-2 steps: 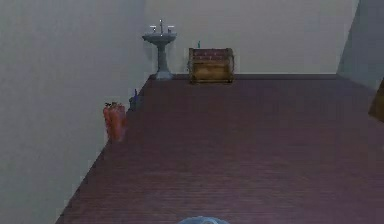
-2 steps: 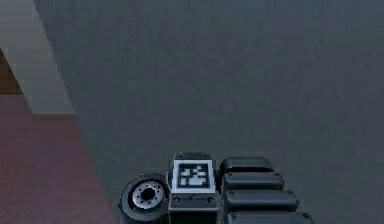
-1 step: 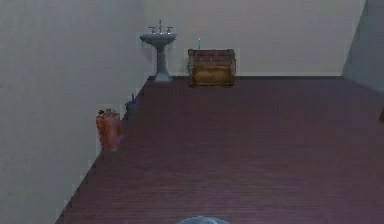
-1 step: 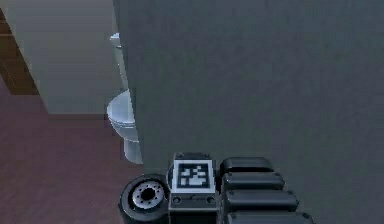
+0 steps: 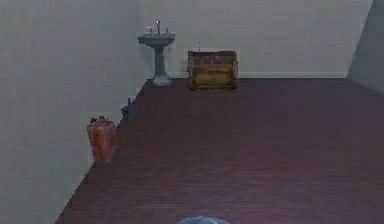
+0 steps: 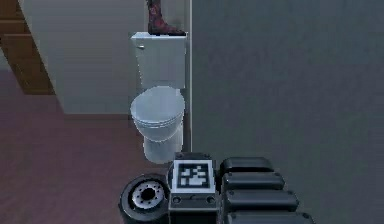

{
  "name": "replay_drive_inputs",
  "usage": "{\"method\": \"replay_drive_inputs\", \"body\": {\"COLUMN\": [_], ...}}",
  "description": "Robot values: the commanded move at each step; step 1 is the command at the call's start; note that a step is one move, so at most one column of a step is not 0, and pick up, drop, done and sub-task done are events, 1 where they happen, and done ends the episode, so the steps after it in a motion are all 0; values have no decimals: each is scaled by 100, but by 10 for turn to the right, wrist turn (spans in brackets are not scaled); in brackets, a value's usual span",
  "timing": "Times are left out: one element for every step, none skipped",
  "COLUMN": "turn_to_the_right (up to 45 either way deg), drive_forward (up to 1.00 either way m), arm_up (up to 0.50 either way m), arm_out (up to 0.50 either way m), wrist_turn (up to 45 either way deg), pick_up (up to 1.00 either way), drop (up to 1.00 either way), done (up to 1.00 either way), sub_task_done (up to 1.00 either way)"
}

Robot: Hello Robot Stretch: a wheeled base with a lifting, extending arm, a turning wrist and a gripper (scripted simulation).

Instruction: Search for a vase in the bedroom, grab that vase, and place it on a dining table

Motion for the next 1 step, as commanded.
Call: {"method": "replay_drive_inputs", "body": {"turn_to_the_right": [330], "drive_forward": [0], "arm_up": [0], "arm_out": [0], "wrist_turn": [0], "pick_up": [0], "drop": [0], "done": [0], "sub_task_done": [0]}}
